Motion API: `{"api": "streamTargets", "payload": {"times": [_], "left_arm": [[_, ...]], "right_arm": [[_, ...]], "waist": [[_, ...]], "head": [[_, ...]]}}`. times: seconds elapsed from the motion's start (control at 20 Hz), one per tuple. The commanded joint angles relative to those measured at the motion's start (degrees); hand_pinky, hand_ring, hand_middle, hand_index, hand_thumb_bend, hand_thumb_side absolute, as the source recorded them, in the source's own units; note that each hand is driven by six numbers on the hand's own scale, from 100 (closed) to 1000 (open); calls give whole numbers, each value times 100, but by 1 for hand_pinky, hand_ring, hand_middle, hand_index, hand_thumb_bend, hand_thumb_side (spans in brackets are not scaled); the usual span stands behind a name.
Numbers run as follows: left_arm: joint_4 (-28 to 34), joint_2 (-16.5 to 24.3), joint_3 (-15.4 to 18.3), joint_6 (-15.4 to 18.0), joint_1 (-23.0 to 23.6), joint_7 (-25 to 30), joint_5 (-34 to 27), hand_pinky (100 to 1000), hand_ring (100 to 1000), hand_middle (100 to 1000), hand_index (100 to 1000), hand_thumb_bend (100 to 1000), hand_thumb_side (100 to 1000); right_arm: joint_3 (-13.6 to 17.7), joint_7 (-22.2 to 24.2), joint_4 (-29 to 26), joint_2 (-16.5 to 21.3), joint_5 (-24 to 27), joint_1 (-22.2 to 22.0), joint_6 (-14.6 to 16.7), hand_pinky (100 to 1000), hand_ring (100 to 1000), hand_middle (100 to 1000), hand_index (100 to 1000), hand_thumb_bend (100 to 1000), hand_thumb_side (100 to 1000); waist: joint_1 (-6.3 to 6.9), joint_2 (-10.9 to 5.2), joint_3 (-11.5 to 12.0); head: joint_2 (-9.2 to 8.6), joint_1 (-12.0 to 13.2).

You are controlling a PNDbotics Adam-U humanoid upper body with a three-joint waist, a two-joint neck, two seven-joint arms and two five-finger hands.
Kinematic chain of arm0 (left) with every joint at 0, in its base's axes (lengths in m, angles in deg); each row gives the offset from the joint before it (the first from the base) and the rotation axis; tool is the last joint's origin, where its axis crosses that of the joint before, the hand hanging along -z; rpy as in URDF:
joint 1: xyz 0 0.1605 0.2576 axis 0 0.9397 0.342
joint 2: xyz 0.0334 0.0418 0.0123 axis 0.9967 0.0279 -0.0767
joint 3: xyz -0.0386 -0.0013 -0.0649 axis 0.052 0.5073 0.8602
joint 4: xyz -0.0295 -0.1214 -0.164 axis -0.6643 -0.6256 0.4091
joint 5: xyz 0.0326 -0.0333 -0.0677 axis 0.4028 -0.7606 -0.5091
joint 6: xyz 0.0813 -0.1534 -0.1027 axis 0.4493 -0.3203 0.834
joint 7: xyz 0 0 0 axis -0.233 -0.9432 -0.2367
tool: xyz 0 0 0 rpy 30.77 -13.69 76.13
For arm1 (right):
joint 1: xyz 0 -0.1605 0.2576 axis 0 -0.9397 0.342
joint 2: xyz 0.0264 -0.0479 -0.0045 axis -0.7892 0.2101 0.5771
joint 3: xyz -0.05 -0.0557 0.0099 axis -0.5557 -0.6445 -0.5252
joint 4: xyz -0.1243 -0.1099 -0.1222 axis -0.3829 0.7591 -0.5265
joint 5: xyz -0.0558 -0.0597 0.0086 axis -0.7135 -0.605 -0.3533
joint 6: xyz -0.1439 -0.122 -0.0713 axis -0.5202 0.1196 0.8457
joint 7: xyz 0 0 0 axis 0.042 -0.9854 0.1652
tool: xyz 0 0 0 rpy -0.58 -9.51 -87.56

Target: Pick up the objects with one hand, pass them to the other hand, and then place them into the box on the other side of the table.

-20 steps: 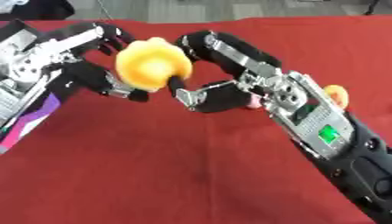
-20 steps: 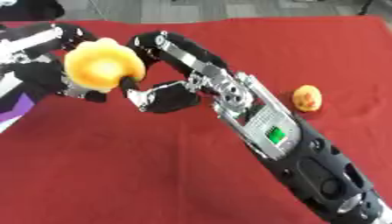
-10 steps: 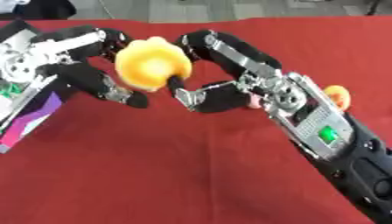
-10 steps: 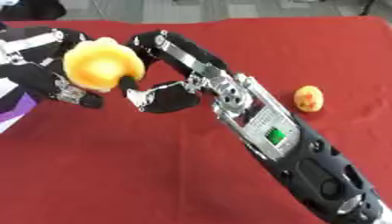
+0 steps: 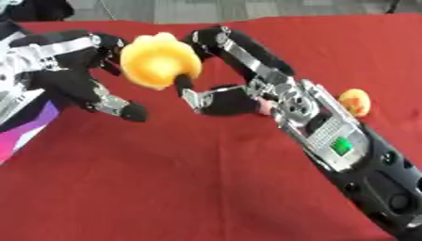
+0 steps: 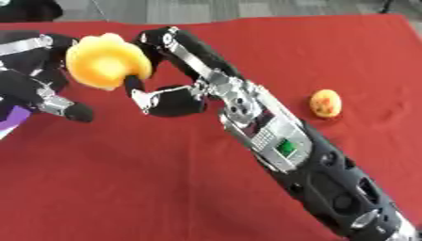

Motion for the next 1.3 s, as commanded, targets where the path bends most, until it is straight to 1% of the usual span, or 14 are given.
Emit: {"api": "streamTargets", "payload": {"times": [0.05,0.25,0.45,0.7,0.95,1.0,1.3], "left_arm": [[85,127,95,-88,-61,-88,-131,857,841,816,824,934,415],[50,72,60,-201,-94,-282,-210,853,838,806,821,937,431],[0,10,23,-335,-126,-499,-343,848,834,797,817,950,466],[-19,-42,-3,-473,-154,-824,-511,840,826,781,803,937,492],[-10,-78,-32,-566,-169,-1069,-694,836,822,772,792,926,517],[-3,-82,-36,-578,-171,-1101,-727,838,822,769,787,891,549],[15,-114,-56,-639,-177,-1282,-920,836,816,756,774,848,568]], "right_arm": [[24,-69,-47,-23,-92,78,15,765,549,484,546,107,100],[10,-124,-61,-33,-134,84,32,764,548,483,545,108,100],[1,-153,-73,-39,-187,83,102,762,548,482,543,111,100],[-17,-181,-77,-47,-268,82,214,760,548,482,541,113,100],[-9,-194,-235,107,-293,-10,309,759,548,481,540,116,100],[-9,-193,-255,116,-298,-16,313,757,548,481,539,117,100],[-42,-182,-329,133,-350,-37,307,756,547,481,538,121,100]], "waist": [[29,-5,6],[27,-3,2],[30,6,-3],[33,15,-7],[25,19,-8],[25,20,-7],[17,24,0]], "head": [[34,-12],[34,3],[34,13],[34,24],[34,36],[34,38],[34,51]]}}
